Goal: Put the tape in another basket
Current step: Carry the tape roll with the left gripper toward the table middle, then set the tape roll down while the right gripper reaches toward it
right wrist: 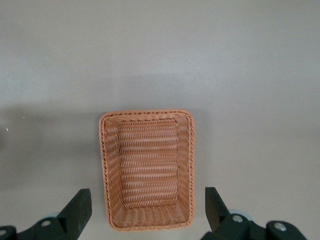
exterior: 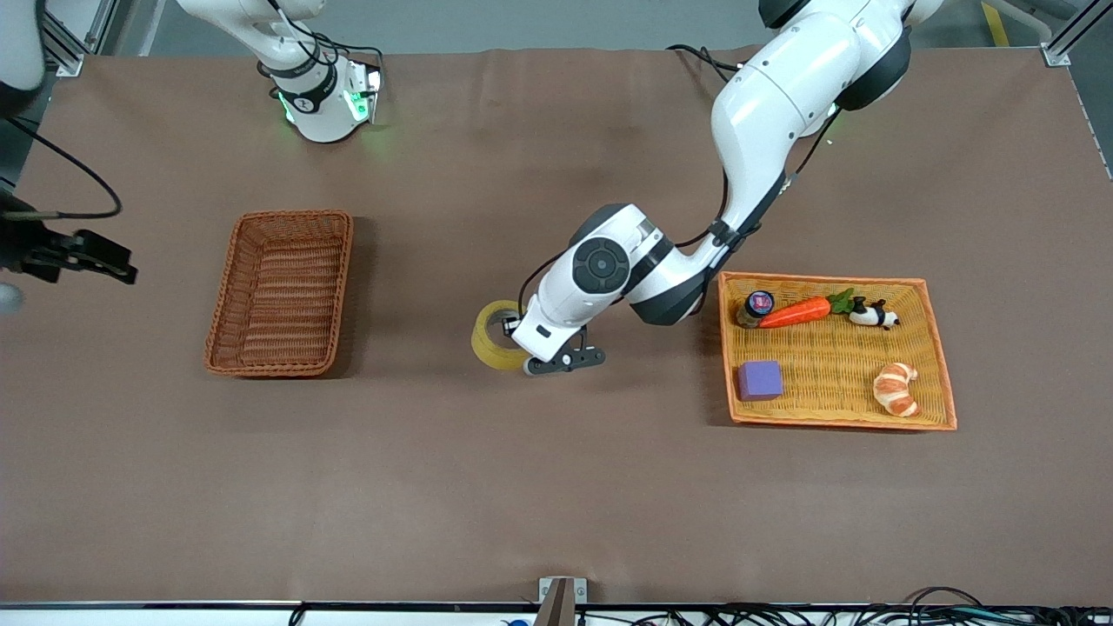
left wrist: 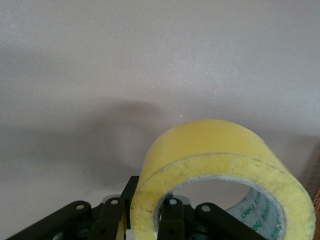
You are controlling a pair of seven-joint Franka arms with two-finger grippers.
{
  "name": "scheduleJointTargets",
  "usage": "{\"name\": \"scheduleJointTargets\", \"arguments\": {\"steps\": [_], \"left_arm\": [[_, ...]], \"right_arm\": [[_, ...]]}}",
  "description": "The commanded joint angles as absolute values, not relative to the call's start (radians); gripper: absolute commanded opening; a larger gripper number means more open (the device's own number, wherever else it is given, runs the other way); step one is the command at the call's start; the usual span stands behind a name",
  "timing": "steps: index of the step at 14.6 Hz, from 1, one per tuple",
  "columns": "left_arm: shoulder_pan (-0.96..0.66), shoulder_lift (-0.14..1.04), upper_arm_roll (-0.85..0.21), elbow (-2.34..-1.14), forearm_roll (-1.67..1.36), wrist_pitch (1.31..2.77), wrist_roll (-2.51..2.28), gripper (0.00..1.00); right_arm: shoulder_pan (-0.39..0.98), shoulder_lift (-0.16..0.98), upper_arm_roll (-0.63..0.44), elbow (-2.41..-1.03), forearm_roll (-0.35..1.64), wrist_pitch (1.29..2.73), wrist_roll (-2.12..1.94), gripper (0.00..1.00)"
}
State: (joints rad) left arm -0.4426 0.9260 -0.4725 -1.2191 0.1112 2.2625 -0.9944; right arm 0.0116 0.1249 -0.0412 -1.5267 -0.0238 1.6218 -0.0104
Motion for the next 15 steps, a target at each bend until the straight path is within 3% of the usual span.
{"name": "scheduleJointTargets", "arguments": {"steps": [1,3,8,14,15], "left_arm": [[-0.466,0.937,-0.457,-1.187,0.091,2.278,-1.003,0.04],[-0.469,0.948,-0.457,-1.189,0.091,2.304,-0.993,0.07],[-0.509,0.98,-0.448,-1.193,0.094,2.301,-0.973,0.09],[-0.612,1.002,-0.334,-1.196,0.094,2.309,-0.951,0.38],[-0.608,0.997,-0.333,-1.197,0.094,2.31,-0.947,0.49]], "right_arm": [[0.055,0.121,-0.04,-1.652,-0.023,1.738,0.026,1.0],[0.098,0.133,-0.04,-1.719,0.02,1.819,0.067,1.0],[0.164,0.179,-0.04,-1.733,0.063,1.859,0.152,1.0],[0.172,0.205,-0.04,-1.736,0.109,1.87,0.152,1.0],[0.182,0.222,-0.04,-1.736,0.12,1.885,0.152,1.0]]}}
